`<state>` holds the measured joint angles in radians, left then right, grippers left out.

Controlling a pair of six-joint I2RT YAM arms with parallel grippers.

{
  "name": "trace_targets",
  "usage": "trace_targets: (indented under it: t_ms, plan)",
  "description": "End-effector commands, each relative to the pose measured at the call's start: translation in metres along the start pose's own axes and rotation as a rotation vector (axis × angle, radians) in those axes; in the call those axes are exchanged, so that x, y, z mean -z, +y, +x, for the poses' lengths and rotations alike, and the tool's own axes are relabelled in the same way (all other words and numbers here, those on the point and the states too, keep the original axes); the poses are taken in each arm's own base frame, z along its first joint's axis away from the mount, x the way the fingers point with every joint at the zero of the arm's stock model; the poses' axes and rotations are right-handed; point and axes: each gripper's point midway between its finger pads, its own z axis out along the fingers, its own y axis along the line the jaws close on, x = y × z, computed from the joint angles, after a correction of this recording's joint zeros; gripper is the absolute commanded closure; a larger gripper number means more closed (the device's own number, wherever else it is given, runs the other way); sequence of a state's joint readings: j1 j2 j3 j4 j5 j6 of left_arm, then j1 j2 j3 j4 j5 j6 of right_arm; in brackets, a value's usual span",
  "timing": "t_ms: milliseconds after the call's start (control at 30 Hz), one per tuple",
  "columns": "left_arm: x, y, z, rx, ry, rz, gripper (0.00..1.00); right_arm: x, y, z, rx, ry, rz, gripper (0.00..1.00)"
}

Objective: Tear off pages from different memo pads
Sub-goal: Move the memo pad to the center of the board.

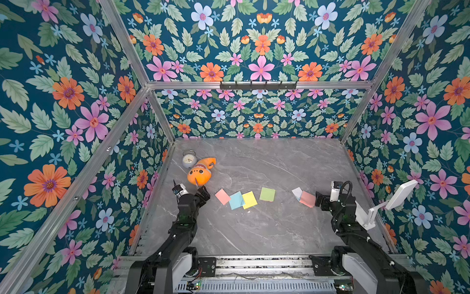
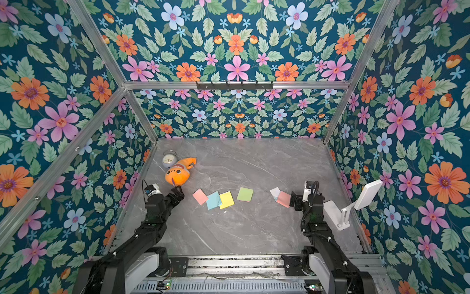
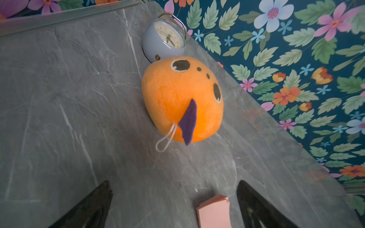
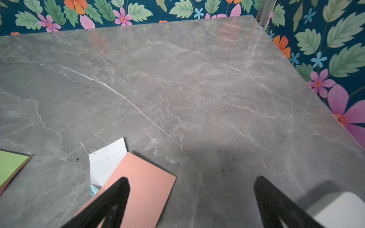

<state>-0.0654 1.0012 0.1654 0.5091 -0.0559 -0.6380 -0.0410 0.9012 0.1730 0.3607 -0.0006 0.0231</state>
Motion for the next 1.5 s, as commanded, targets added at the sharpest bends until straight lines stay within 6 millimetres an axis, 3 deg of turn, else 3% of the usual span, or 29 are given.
trace_targets:
  t_ms: [0,1467]
  plan:
    - [-0.066,-0.0137,-0.0452,-0.587,-0.249,-0.026,0.0,-0.0668,0.0114,-0.0403,-0.008,-0.14,-0.049,0.01]
    - [-0.0665,-0.0151,-0.0442,-0.59,-0.244,-0.013,0.0,-0.0666,0.0107,-0.0398,-0.01,-0.14,-0.042,0.01]
